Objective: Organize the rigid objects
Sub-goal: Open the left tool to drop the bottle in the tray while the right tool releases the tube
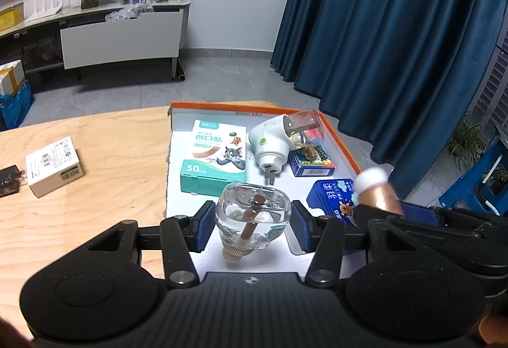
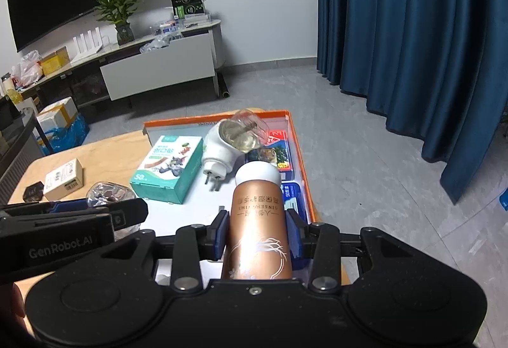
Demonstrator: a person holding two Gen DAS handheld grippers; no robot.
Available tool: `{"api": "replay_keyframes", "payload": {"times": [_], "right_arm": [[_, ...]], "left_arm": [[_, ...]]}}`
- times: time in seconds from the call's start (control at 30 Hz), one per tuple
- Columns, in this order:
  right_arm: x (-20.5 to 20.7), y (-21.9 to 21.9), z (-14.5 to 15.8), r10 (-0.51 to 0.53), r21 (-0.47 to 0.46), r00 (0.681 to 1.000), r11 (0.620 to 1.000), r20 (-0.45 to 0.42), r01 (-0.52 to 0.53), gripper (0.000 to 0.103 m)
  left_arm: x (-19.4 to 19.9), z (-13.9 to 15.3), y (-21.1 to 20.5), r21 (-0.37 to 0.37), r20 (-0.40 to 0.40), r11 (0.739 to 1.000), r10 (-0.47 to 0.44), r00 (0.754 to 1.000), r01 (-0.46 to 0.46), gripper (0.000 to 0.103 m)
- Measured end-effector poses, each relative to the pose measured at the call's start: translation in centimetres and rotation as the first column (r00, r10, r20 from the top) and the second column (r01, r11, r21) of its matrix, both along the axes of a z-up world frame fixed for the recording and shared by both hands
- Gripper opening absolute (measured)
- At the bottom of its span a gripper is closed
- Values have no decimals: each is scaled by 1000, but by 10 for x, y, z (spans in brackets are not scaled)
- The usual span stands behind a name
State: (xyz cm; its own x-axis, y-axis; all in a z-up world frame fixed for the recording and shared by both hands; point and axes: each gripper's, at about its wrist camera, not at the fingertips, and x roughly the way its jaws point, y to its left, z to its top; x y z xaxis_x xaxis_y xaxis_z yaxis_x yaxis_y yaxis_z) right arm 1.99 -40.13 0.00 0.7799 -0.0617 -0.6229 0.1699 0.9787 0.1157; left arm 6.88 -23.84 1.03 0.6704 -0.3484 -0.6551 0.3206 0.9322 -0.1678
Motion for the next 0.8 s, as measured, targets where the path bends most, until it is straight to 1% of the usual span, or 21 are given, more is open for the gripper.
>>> {"api": "replay_keyframes", "payload": {"times": [0.03,0.07,0.13,0.2,0.27,0.37,0.4,0.43,0.47,0.53,0.6,0.63,0.73,0.8], "right_arm": [[0,0,0,-2,-2,1000,1000,3,2,55],[0,0,0,-1,-1,1000,1000,7,1,66],[-1,-1,2,-12,-16,1000,1000,19,12,68],[-2,-3,3,-20,-13,999,1000,33,20,70],[-5,-6,5,-44,-13,998,999,50,45,75],[-6,-9,8,-61,-7,996,998,64,62,77],[-6,-10,9,-67,-6,995,998,68,67,77],[-6,-10,10,-72,-8,995,997,72,72,78],[-7,-10,12,-75,-11,994,997,78,76,78],[-8,-9,15,-71,-13,994,997,85,72,79],[-8,-5,18,-59,-15,994,998,91,61,80],[-8,-3,20,-51,-18,994,998,94,53,81],[-7,7,25,-31,-32,994,999,101,34,82],[-6,16,29,-7,-38,994,999,108,11,83]], "left_arm": [[1,-1,-1,1,-5,1000,-1,1000,1,52],[2,-3,-2,1,-10,1000,-2,1000,2,52],[4,-6,-3,0,-20,1000,-4,1000,4,52],[6,-9,-5,-2,-32,1000,-6,999,6,52],[8,-13,-6,-5,-44,1000,-12,999,11,52],[12,-19,-9,-11,-62,1000,-22,998,21,53],[12,-20,-9,-15,-62,1000,-23,998,22,56],[12,-20,-10,-14,-63,1000,-26,998,25,67],[10,-19,-9,-18,-55,999,-30,998,29,69],[8,-16,-8,-10,-39,999,-32,999,32,70],[6,-13,-3,-15,-30,1000,-27,999,26,76],[6,-12,1,-20,-29,1000,-23,999,22,81],[3,-7,15,-29,-15,1000,-6,1000,6,83],[1,-2,27,-32,0,999,29,1000,-29,85]]}}
